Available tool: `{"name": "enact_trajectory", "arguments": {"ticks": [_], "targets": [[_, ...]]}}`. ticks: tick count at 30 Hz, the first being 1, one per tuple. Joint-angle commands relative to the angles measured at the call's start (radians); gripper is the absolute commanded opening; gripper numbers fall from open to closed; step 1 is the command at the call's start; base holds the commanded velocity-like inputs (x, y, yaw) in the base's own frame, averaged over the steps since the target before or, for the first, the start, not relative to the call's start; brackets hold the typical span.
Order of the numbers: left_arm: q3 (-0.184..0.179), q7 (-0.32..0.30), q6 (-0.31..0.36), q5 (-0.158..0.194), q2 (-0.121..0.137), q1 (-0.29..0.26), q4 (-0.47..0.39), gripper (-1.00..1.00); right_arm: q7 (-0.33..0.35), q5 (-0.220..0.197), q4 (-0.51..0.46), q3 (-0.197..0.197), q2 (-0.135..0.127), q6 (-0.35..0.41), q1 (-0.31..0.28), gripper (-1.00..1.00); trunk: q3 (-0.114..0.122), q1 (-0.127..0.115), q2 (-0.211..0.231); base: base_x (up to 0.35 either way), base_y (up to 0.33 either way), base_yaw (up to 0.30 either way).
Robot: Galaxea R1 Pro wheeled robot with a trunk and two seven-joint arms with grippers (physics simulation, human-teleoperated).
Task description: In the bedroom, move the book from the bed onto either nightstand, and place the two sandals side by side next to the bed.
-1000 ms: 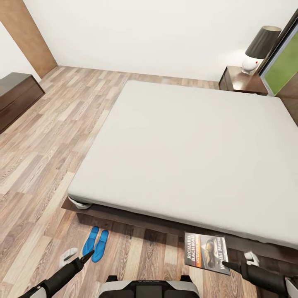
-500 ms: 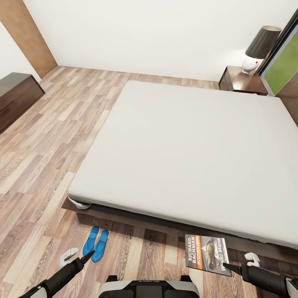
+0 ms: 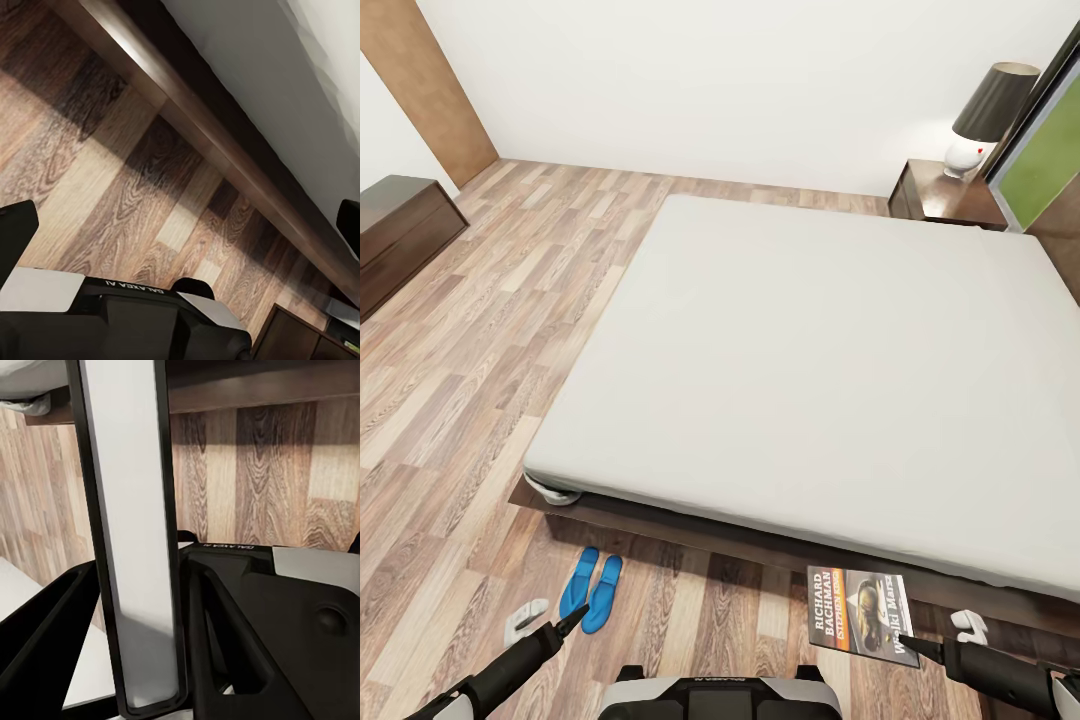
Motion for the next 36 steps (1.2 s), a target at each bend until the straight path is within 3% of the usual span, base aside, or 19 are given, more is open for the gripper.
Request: {"name": "enact_trajectory", "arguments": {"ticks": [1, 36], "targets": [[0.008, -0.002, -0.008, -0.010, 0.000, -0.001, 0.002, 1.00, 0.001, -0.011, 0.000, 0.007, -0.001, 0.009, -0.001, -1.00, -0.001, 0.001, -0.002, 0.000, 0.000, 0.000], [0.008, -0.002, -0.008, -0.010, 0.000, -0.001, 0.002, 1.00, 0.001, -0.011, 0.000, 0.006, -0.001, 0.009, -0.001, -1.00, 0.047, 0.001, -0.002, 0.000, 0.000, 0.000]]}}
